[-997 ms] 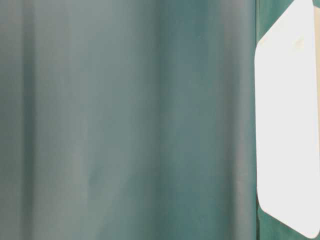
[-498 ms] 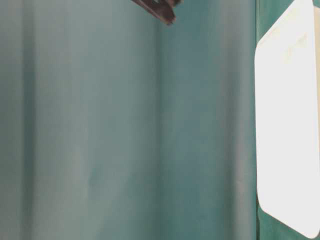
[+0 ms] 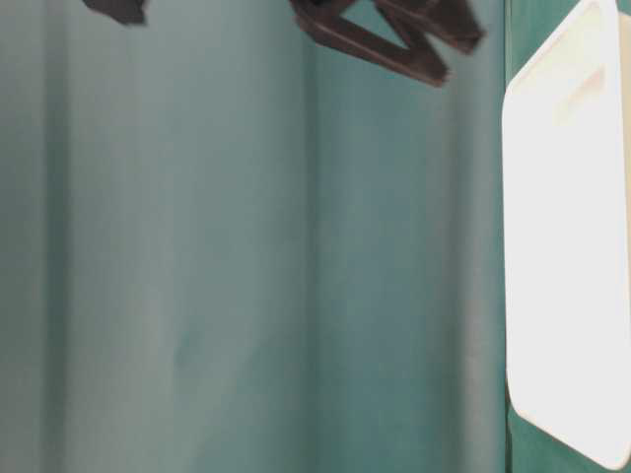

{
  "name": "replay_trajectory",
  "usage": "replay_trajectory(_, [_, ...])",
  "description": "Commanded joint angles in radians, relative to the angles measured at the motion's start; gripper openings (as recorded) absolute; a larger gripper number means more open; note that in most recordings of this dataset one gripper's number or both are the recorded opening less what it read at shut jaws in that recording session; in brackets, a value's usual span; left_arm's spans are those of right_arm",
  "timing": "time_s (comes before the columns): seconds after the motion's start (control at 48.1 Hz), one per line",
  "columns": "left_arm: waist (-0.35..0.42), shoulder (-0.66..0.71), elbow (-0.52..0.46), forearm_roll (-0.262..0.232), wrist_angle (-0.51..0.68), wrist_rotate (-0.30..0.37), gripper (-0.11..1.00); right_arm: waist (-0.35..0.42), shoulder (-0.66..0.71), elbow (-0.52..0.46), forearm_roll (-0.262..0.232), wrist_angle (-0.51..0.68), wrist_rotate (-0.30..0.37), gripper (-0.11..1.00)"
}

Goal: Put the tape alternately from left to right into the white case.
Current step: 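Move the right gripper over the blue tape roll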

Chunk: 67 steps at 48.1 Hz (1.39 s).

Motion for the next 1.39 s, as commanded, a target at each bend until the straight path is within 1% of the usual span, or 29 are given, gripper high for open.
replay_trajectory(0.0, [0.002, 0.008, -0.026, 0.000, -0.003, 0.000, 0.80, 0.000, 0.028, -0.038, 0.000, 0.011, 0.002, 0.82])
replay_trajectory(0.249, [0.002, 0.034, -0.031, 0.000, -0.003, 0.000, 0.80, 0.000, 0.091, -0.075, -0.002, 0.012, 0.000, 0.83])
replay_trajectory(0.872, [0.002, 0.032, -0.026, 0.000, -0.002, 0.000, 0.80, 0.000, 0.092, -0.083, -0.002, 0.012, 0.003, 0.82])
replay_trajectory(1.101, [0.002, 0.031, -0.025, 0.000, -0.003, 0.000, 0.80, 0.018, 0.092, -0.080, 0.000, 0.012, 0.003, 0.82])
replay_trajectory(1.225, [0.002, 0.031, -0.025, 0.000, -0.003, 0.000, 0.80, 0.038, 0.097, -0.081, -0.002, 0.012, 0.017, 0.82])
replay_trajectory(1.371, [0.002, 0.031, -0.025, 0.000, -0.003, 0.000, 0.80, 0.066, 0.112, -0.084, -0.002, 0.012, 0.051, 0.82])
